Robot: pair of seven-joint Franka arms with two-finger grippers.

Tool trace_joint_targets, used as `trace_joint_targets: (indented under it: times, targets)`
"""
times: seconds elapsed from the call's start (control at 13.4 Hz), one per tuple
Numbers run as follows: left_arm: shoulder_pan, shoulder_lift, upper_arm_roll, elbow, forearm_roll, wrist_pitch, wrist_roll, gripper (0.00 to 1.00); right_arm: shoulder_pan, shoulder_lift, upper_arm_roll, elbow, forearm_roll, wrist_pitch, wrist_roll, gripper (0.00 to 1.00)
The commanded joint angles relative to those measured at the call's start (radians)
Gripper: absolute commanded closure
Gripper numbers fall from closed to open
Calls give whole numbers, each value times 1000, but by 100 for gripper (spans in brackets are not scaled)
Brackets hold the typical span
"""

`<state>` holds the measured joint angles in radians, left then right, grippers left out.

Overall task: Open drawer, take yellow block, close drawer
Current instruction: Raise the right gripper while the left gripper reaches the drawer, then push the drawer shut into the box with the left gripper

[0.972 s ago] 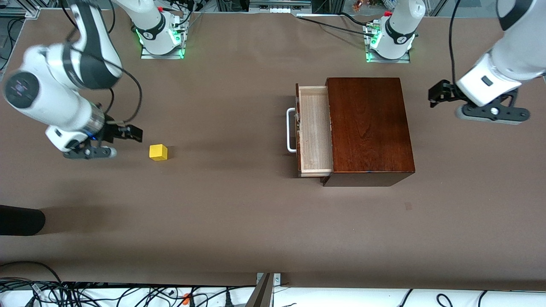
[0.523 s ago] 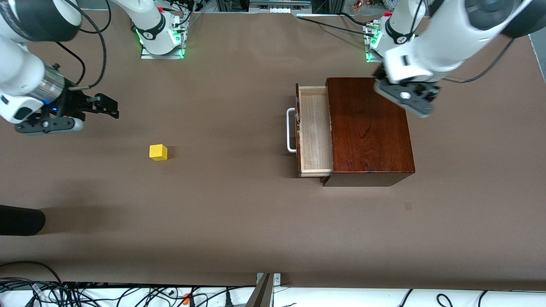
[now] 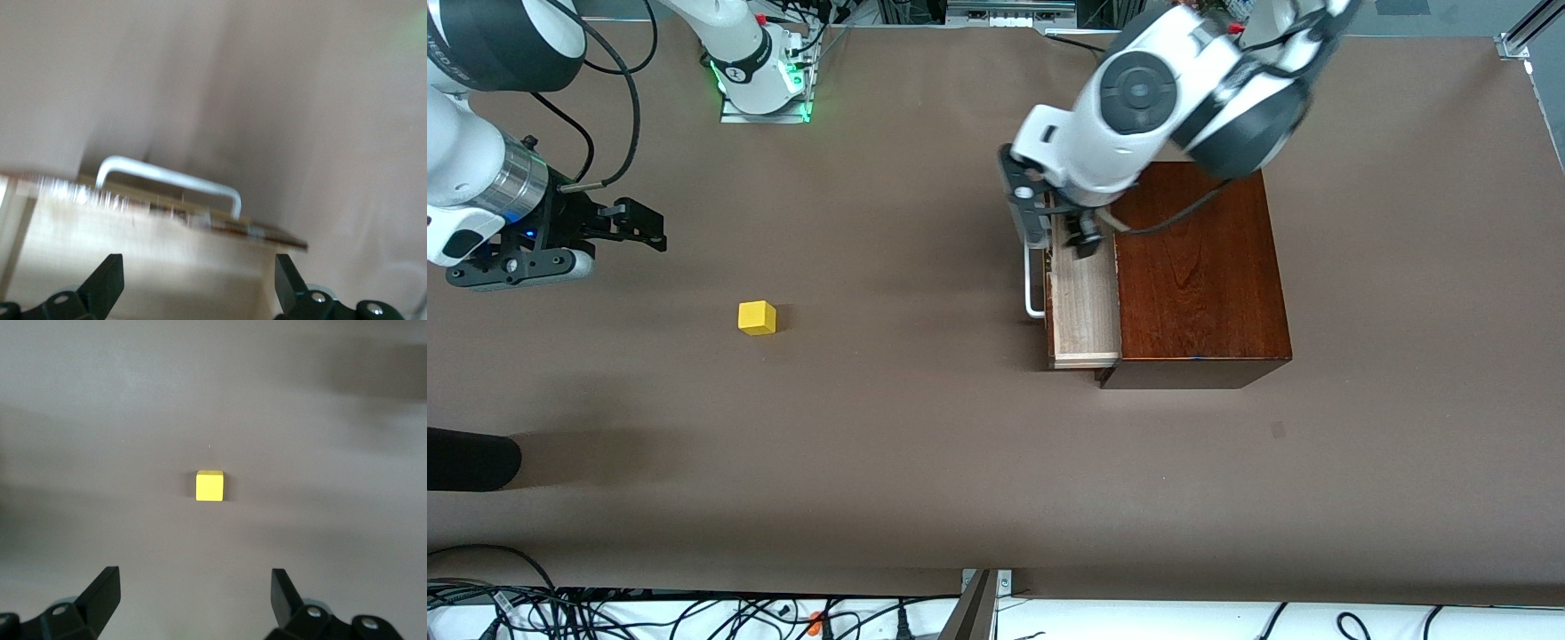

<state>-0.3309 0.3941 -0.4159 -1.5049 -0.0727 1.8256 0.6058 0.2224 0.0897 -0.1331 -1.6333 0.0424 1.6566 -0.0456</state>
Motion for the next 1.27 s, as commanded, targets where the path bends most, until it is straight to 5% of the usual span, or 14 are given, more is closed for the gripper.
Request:
trace_joint_targets:
  times: [0.0, 0.67, 1.2]
  targets:
    - [-52, 104, 2, 42, 27, 122, 172, 0, -9, 8, 7, 75, -27, -46, -11, 0]
    - [-134, 227, 3, -40, 277, 170, 183, 0, 3, 5, 14, 109, -65, -84, -19, 0]
    - [-77, 216, 11, -51, 347, 15, 238, 0, 2, 7, 12, 109, -67, -63, -14, 0]
